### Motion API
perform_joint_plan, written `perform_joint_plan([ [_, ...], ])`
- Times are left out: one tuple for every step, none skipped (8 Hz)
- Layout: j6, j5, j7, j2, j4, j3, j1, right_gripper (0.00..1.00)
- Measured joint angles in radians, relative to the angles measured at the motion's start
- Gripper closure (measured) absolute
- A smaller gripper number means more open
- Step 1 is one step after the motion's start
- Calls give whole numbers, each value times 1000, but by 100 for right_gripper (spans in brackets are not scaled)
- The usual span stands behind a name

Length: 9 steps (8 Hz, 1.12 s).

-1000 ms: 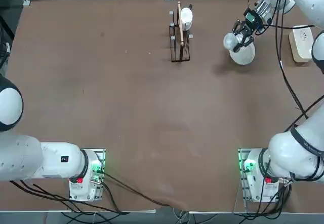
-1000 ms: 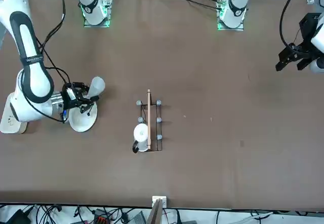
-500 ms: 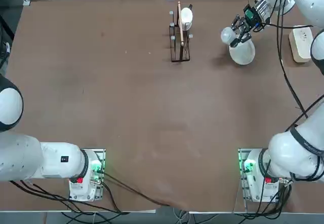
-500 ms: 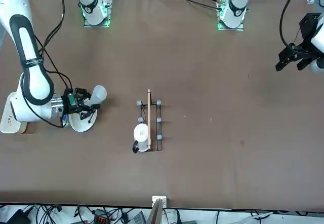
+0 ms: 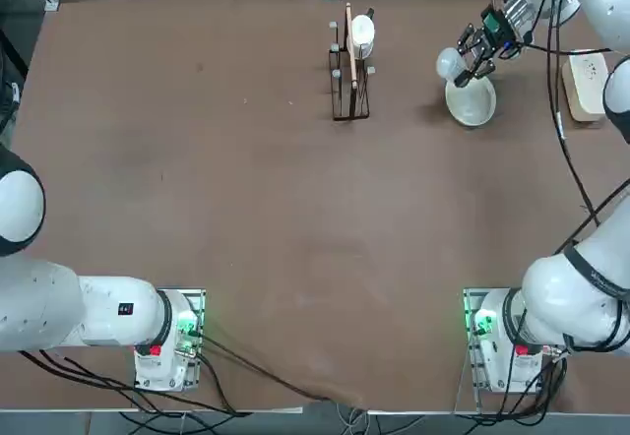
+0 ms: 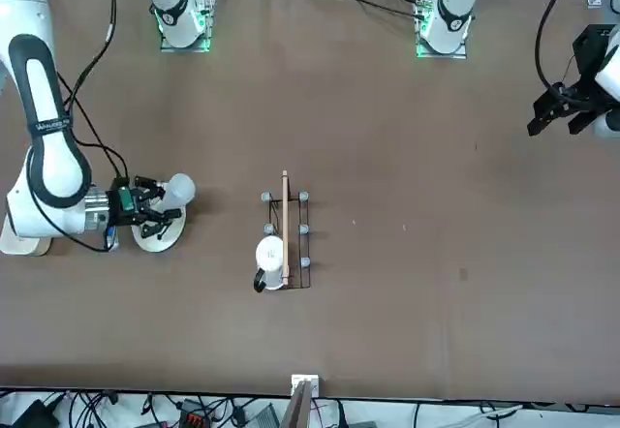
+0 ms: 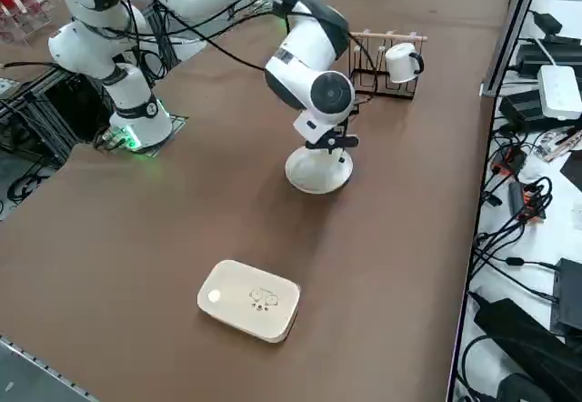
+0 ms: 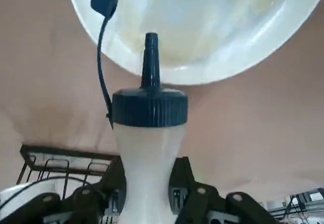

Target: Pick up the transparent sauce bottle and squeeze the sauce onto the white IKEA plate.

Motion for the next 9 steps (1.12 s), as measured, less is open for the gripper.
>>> perform_joint_plan([
  [1, -22, 0, 13, 14, -1, -6, 56],
  [1, -48, 0, 19, 24, -1, -15, 56],
  [-2, -88, 5, 19, 31, -1, -19, 56],
  [-3, -140, 47, 13, 37, 2, -14, 56],
  [-3, -202, 116, 5, 42, 8, 4, 56],
  [-2, -254, 183, -1, 44, 14, 36, 56],
  [4, -300, 249, -7, 44, 15, 78, 56],
  [10, -367, 316, -12, 46, 17, 117, 56],
  [11, -469, 392, -17, 48, 17, 156, 56],
])
